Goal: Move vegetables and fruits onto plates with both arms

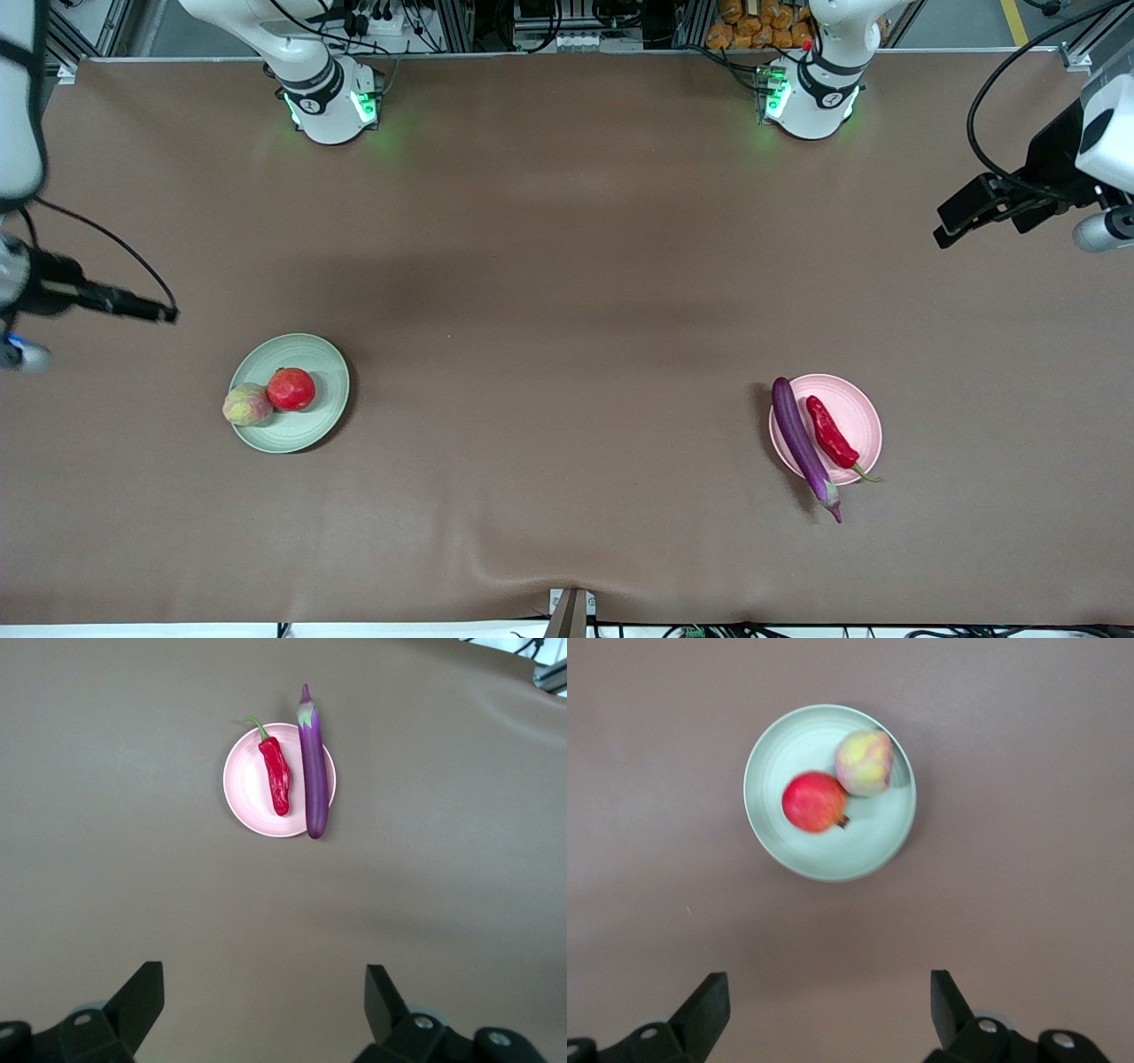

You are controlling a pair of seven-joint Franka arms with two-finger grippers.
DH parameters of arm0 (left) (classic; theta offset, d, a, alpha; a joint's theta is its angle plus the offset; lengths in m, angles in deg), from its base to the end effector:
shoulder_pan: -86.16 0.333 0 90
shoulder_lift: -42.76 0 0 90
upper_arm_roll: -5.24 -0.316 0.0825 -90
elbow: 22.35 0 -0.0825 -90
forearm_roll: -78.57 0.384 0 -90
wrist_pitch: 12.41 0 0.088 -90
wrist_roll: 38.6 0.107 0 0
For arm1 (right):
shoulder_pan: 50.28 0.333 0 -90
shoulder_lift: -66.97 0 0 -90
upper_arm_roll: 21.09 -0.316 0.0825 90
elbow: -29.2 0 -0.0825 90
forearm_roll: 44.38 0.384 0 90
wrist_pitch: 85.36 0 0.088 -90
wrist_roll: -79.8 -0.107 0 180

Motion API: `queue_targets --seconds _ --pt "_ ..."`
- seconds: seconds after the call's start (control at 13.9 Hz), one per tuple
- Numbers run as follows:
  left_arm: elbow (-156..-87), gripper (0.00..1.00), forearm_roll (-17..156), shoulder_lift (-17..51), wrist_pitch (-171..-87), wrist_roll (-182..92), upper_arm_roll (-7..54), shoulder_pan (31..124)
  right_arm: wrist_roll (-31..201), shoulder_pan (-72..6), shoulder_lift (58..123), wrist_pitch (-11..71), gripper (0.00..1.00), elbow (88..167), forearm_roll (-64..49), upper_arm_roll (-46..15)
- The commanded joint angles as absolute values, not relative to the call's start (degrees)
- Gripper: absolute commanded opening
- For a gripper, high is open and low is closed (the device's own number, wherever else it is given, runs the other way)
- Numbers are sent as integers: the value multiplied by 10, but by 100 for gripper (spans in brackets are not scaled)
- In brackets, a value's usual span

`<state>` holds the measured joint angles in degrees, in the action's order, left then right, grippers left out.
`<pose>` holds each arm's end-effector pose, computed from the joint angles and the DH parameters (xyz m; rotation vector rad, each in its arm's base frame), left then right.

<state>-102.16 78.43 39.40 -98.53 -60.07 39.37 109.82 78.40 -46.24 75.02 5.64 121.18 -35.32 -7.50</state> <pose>0.5550 -0.0910 0.6744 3.0753 0.2986 0.0765 0.5839 -0.0734 0.5321 -2.9828 0.3088 0.2166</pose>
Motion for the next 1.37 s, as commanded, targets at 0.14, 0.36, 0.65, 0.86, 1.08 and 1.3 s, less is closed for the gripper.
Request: queue_targets --seconds 0.14,0.36,0.65,0.86,1.08,1.3 --pt "-1036 100 762 421 -964 -579 394 1109 810 -455 644 -35 100 1214 -395 -92" --pt "-1037 100 762 426 -954 -575 317 1031 804 -530 630 -94 100 1193 -402 -181" --pt "-1042 100 762 434 -941 -574 162 876 802 -533 630 -79 100 1189 -402 -182" --pt "-1051 100 761 441 -940 -570 90 809 802 -533 632 -59 100 1195 -402 -183" --pt "-1054 100 761 442 -932 -549 34 761 793 -530 633 -54 100 1196 -402 -183" --pt "-1069 100 761 453 -925 -548 33 759 786 -530 634 -57 100 1196 -402 -183"
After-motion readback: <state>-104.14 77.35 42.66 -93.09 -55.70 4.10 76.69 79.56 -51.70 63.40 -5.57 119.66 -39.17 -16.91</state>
